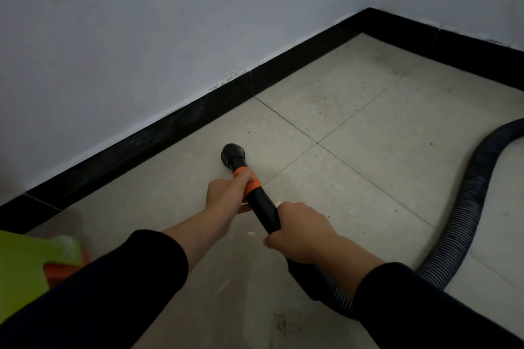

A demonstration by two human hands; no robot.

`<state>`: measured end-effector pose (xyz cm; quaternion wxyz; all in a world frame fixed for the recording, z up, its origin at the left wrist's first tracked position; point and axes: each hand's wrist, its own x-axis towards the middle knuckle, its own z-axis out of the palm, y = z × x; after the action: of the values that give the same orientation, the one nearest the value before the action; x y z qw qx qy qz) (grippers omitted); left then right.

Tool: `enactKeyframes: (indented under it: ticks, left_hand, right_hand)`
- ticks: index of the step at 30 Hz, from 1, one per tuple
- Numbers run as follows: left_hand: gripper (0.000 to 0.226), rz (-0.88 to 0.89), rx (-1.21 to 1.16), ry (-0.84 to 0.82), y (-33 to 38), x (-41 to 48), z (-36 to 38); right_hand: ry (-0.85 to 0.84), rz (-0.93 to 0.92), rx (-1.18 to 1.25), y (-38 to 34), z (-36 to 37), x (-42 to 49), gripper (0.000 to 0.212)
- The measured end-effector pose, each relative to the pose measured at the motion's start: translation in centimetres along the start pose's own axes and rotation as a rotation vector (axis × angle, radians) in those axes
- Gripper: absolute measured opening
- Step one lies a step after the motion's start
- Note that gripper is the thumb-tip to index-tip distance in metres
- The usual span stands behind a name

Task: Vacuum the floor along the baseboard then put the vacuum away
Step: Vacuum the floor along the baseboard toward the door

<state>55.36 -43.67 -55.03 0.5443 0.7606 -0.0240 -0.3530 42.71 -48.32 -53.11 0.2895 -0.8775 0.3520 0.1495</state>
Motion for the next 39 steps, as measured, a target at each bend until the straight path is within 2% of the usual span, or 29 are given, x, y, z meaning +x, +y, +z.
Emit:
enactKeyframes:
  ticks: [10, 14, 21, 34, 39]
  left_hand:
    - [0.021, 0.018, -0.022, -0.011, 0.5, 0.7, 1.5]
    - [0.022, 0.028, -0.043, -0.009, 0.8, 1.0, 1.9]
    - [0.022, 0.033, -0.078, -0.020, 1.2, 1.5, 2.0]
    - [0.026, -0.001, -0.102, -0.002, 2.7, 4.3, 1.9]
    - [0.039, -0.080, -0.128, -0.018, 3.3, 4.2, 1.0]
  right_hand:
    - [0.023, 0.025, 0.040, 1.3, -0.2, 1.4, 0.031]
    - [0.064, 0.017, 0.053, 1.7, -0.3, 2.1, 0.028]
    - [0.168, -0.041, 0.132, 2.0, -0.3, 2.5, 0.036]
    - [0.092, -0.087, 0.246, 2.3, -2.2, 6.0, 0.032]
    - [0.053, -0.105, 0.206, 2.1, -2.7, 6.2, 0.030]
